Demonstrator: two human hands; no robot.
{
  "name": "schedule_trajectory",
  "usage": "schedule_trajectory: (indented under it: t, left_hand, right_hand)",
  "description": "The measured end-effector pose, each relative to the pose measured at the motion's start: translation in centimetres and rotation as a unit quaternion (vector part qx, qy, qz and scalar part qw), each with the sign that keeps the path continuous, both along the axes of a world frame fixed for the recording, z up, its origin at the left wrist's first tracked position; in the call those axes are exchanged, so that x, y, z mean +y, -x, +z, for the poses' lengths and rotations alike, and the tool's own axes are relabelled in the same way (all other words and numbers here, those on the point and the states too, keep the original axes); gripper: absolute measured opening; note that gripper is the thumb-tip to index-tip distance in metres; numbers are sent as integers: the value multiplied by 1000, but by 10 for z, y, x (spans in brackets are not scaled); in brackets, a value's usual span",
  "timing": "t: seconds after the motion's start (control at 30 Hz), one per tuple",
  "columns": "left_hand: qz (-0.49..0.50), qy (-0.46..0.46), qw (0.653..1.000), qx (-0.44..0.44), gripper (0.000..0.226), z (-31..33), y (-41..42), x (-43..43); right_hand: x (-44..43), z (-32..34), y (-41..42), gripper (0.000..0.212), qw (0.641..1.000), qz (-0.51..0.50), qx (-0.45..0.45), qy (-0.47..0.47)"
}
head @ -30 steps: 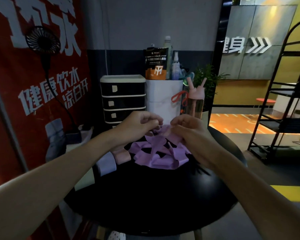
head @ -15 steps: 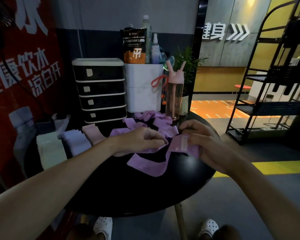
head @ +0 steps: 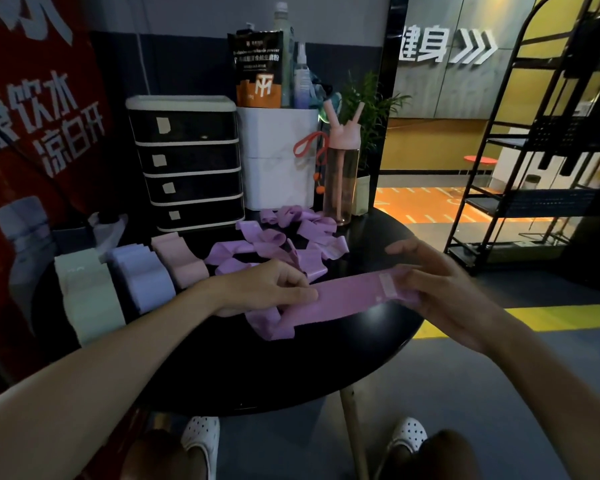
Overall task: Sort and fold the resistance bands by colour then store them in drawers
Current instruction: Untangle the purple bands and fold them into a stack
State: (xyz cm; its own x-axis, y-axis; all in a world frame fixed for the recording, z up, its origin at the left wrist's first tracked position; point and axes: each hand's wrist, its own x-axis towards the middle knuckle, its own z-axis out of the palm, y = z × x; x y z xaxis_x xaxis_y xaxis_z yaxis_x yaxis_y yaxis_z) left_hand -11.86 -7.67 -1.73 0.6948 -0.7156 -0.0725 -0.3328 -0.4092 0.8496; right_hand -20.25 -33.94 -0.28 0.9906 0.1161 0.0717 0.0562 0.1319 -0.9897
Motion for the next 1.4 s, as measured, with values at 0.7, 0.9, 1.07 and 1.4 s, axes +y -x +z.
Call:
schedule_trajectory:
  t: [0.7,0.9,1.07,1.4]
  left_hand:
    - [137,-89,986,-21,20,-25,-2,89]
    - [128,-225,953,-158,9,-25,1,92]
    - [154,-253,894,-337,14,-28,21,83]
    - [154,-148,924,-318,10,-64,29,79]
  right_hand:
    - [-15,-81,-49,12,921,-196,-46,335]
    - [-15,-90,-50,14,872,-200,-63,443]
    - [-5,-90,-46,15,790,-230,-157,546]
    - [14,-91,-39,9,761,-149,-202,598]
